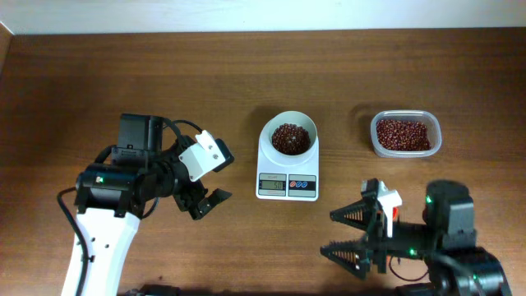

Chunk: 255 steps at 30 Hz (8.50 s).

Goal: Scoop and weigh 50g on scale

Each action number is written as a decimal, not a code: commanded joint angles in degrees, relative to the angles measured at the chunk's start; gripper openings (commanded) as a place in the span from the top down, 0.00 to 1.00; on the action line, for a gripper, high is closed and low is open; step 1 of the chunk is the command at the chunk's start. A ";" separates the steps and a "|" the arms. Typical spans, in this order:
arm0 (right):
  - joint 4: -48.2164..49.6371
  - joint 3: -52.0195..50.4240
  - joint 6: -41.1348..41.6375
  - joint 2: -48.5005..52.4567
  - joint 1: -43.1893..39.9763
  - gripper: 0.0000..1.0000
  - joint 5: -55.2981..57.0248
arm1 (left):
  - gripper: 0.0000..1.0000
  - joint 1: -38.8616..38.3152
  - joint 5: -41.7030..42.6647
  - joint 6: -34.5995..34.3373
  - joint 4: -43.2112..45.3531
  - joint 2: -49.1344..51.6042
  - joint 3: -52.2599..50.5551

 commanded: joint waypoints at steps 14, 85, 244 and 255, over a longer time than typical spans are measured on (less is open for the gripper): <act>0.15 0.98 -0.85 -17.22 0.33 0.01 15.93 | 0.01 0.31 0.22 -0.31 0.07 0.04 1.09; -2.08 -2.34 -1.20 -35.23 0.31 0.01 68.22 | 0.01 0.31 0.20 -0.31 0.09 0.04 1.09; 42.01 -37.40 -1.40 -35.26 -14.29 0.01 58.97 | 0.01 4.42 -21.66 -37.05 60.81 -66.71 -66.62; 42.01 -37.40 -1.40 -35.26 -14.29 0.01 58.97 | 0.01 4.42 -26.82 -38.66 60.33 -66.71 -66.79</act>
